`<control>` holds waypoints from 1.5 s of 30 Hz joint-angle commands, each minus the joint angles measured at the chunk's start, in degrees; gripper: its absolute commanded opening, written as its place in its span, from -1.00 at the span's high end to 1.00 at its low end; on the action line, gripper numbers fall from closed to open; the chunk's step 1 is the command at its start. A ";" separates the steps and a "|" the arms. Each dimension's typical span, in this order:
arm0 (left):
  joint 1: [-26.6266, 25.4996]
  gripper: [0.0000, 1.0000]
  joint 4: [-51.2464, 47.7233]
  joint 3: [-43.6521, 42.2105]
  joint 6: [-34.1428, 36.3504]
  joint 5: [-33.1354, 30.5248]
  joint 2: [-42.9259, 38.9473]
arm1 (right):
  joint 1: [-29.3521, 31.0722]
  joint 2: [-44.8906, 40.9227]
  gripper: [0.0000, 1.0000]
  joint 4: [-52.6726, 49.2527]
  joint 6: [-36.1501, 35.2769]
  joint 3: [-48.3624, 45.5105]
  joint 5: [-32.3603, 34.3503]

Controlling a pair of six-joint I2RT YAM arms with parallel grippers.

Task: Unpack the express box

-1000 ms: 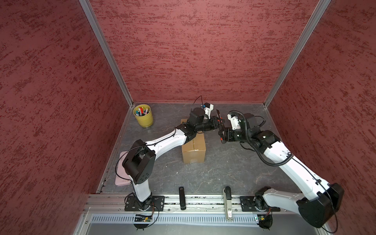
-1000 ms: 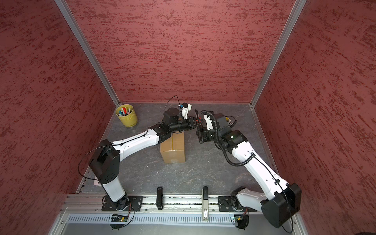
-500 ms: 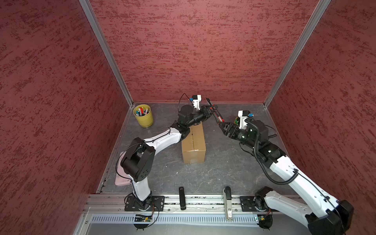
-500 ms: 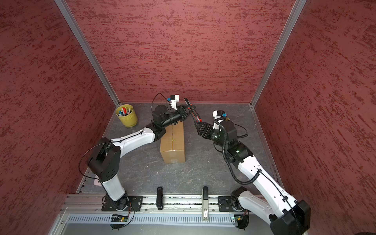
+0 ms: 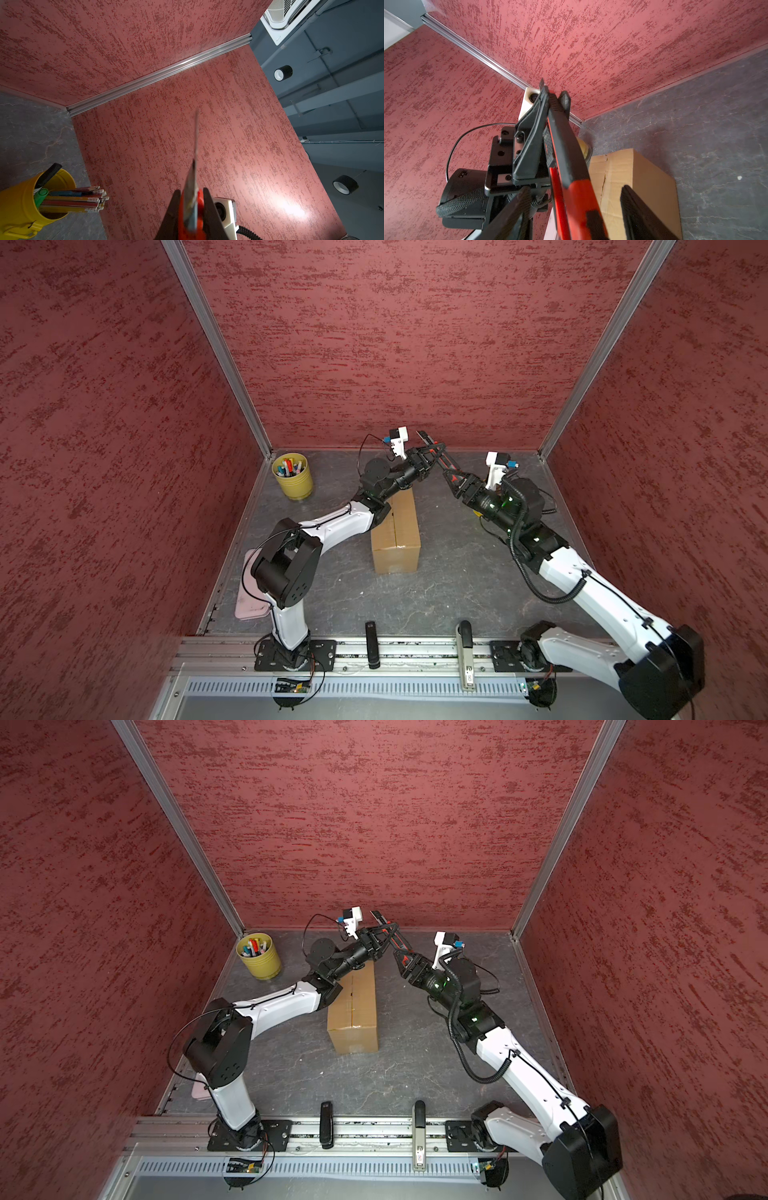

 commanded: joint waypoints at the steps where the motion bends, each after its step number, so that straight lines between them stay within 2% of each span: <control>1: -1.64 1.00 3.58 -0.19 -0.69 -1.76 0.25 | -0.33 0.60 -0.34 4.28 1.82 1.40 -1.06; 10: -4.65 1.00 2.57 -0.34 0.09 -5.15 0.18 | -0.33 1.47 -0.10 6.07 2.31 2.37 -1.10; 20: -7.11 1.00 2.48 -0.57 0.54 -3.84 1.03 | -0.38 1.32 0.01 7.27 1.95 3.33 -0.04; 31: -8.79 1.00 2.31 -0.57 0.67 -2.17 1.74 | -0.42 0.51 0.09 9.24 0.92 3.95 0.85; 45: -9.34 1.00 2.22 -2.23 1.16 -1.83 2.28 | -0.42 -0.33 0.08 12.35 0.26 4.31 -0.18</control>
